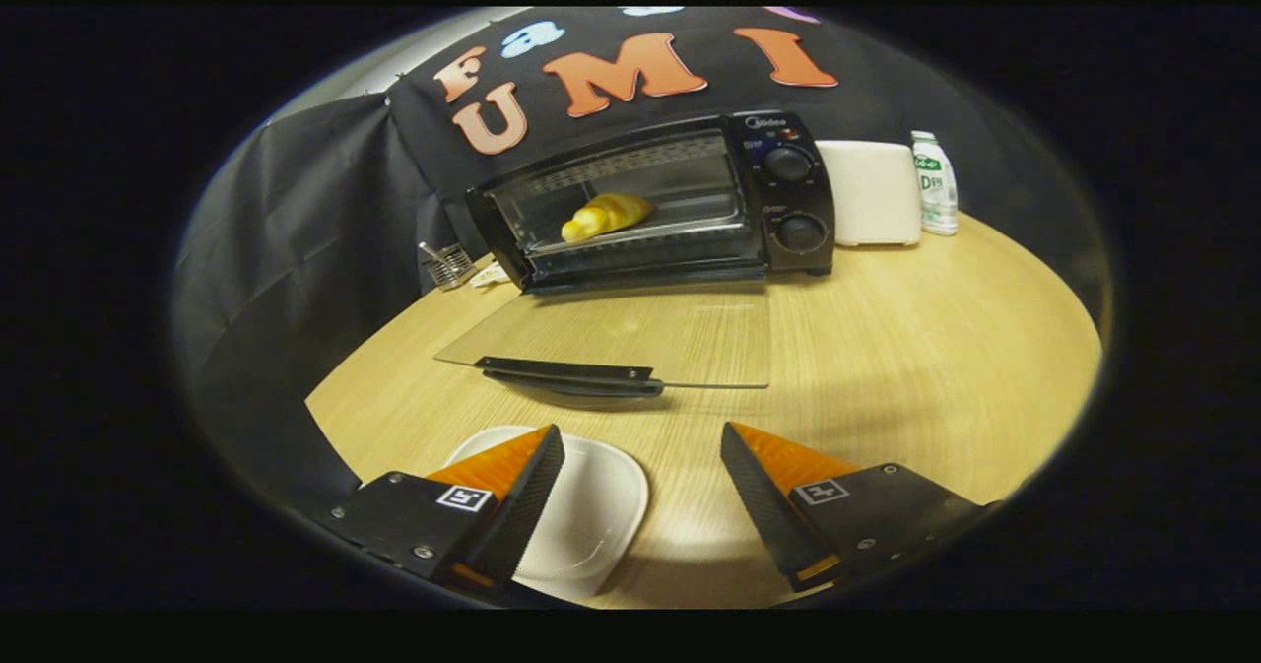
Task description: Open the toaster oven, put the food inside, and close the toaster oven door.
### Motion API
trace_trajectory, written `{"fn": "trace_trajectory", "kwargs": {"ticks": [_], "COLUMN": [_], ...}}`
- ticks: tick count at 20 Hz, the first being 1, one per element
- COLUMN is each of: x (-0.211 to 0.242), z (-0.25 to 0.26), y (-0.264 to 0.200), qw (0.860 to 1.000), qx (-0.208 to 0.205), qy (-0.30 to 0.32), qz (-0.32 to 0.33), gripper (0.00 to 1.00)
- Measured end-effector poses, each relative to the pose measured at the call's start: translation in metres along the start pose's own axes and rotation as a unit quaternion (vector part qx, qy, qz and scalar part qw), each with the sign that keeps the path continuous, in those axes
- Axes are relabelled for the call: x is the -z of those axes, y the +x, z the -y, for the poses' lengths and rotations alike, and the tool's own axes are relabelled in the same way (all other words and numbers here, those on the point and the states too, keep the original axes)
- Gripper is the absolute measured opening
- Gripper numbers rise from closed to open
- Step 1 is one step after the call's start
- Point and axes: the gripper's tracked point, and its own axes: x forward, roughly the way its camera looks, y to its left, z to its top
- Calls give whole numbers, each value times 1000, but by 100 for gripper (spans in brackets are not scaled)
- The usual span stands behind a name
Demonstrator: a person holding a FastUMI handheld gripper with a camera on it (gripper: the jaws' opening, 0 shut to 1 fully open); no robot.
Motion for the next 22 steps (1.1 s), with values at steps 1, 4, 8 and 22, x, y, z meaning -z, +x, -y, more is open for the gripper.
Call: {"fn": "trace_trajectory", "kwargs": {"ticks": [1, 4, 8, 22], "x": [-4, -13, -17, -112], "z": [-6, -22, -23, -44], "y": [7, 21, 23, 32], "qw": [1000, 1000, 999, 991], "qx": [-12, -26, 6, 51], "qy": [3, 8, -45, -87], "qz": [2, -8, -10, 85], "gripper": [96, 95, 95, 95]}}
